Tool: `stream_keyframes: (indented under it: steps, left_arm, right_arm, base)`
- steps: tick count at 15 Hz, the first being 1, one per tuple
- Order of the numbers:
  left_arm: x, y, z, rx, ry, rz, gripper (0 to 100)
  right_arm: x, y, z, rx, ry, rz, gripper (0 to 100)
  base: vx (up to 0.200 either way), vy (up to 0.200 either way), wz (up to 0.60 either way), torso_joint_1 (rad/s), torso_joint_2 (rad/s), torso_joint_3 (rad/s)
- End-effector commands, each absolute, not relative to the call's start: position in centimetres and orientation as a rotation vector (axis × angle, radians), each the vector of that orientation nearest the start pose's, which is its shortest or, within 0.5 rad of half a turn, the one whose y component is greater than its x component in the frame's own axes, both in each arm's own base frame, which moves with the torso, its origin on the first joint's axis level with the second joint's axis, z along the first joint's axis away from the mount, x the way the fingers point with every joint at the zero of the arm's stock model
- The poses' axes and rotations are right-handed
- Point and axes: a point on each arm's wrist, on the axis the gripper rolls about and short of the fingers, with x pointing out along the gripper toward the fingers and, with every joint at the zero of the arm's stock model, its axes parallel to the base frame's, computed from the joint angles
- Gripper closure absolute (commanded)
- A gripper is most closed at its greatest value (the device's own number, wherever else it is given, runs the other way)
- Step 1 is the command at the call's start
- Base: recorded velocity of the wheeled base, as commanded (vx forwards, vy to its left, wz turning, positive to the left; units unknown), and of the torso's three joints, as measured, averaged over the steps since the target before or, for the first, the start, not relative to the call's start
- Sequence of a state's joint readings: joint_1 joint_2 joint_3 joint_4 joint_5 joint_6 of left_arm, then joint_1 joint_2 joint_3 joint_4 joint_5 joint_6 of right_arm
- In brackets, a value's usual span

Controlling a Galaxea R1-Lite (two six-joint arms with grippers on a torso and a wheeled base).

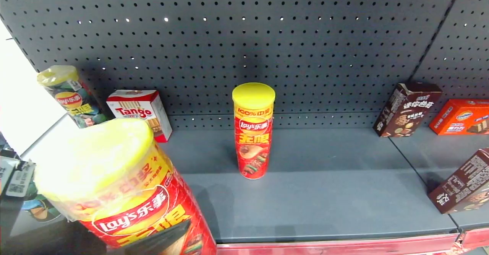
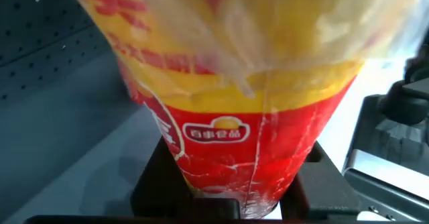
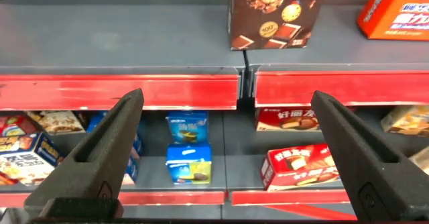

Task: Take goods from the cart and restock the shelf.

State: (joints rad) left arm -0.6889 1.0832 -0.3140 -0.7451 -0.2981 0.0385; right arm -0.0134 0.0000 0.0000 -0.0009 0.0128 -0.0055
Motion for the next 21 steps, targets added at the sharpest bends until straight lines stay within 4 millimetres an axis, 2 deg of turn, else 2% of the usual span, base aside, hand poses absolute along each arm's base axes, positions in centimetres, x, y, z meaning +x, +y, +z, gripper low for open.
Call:
stream_keyframes:
  steps: [1,10,12,15,18,19,20,21]
  left_arm:
    - [10.2,-9.2,19.6,0.039,-0.002,-0.987,100]
    - [9.7,-8.8,20.0,0.036,-0.031,-0.983,100]
    - [8.8,-8.1,18.7,0.126,0.047,-0.972,100]
    - [7.5,-6.9,18.2,0.146,0.107,-0.952,100]
    - [7.1,-6.5,19.0,0.139,0.076,-0.927,100]
    - [7.1,-6.5,19.5,0.136,0.056,-0.914,100]
    - [7.3,-6.6,19.9,0.133,0.042,-0.912,100]
    - [7.8,-7.0,20.9,0.130,0.033,-0.916,100]
  right_arm:
    - [-2.3,0.1,7.6,-0.006,0.000,0.000,0]
    - [-2.3,0.1,7.6,-0.008,0.000,0.000,0]
    - [-2.3,0.1,7.6,-0.003,0.000,-0.002,0]
    - [-2.3,0.1,7.6,-0.006,0.000,-0.003,0]
    - [-2.3,0.0,7.5,-0.011,0.003,-0.015,0]
    - [-2.5,0.0,8.9,-0.029,-0.038,-0.005,0]
    - [-2.7,0.0,11.5,-0.027,-0.068,0.014,0]
    - [-1.0,0.0,13.8,-0.004,0.037,0.032,0]
  base:
    - [0.000,0.000,0.00,0.000,0.00,0.000]
    - [0.000,0.000,0.00,0.000,0.00,0.000]
    - [0.000,0.000,0.60,0.000,0.00,0.005]
    - [0.000,0.000,0.00,0.000,0.00,0.000]
    - [0.000,0.000,0.00,0.000,0.00,0.000]
    - [0.000,0.000,0.00,0.000,0.00,0.000]
    - [0.000,0.000,0.00,0.000,0.00,0.000]
    - [0.000,0.000,0.00,0.000,0.00,0.000]
